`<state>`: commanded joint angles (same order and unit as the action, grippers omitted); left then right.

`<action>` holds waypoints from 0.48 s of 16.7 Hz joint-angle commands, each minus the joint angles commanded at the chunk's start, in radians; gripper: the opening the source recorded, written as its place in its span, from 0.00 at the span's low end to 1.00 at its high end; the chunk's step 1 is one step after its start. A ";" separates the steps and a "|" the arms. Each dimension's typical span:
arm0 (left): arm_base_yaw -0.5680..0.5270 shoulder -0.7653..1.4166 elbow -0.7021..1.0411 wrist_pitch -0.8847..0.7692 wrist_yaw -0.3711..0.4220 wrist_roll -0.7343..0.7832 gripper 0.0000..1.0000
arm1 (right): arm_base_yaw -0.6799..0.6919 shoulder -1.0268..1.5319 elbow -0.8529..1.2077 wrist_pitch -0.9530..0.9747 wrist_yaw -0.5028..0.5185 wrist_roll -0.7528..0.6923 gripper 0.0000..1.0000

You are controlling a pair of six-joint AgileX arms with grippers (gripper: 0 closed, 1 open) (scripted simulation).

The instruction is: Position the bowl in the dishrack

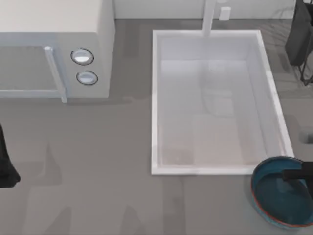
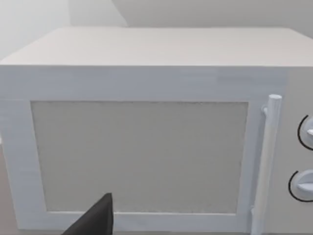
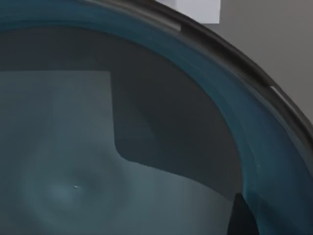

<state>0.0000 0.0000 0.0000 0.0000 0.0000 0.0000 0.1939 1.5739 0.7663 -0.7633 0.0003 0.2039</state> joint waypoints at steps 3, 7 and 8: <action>0.000 0.000 0.000 0.000 0.000 0.000 1.00 | 0.000 -0.002 0.003 -0.003 0.001 0.000 0.00; 0.000 0.000 0.000 0.000 0.000 0.000 1.00 | 0.000 -0.006 0.114 -0.116 0.002 0.000 0.00; 0.000 0.000 0.000 0.000 0.000 0.000 1.00 | 0.000 -0.010 0.165 -0.171 0.002 -0.001 0.00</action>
<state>0.0000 0.0000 0.0000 0.0000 0.0000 0.0000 0.1938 1.5641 0.9309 -0.9342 0.0025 0.2034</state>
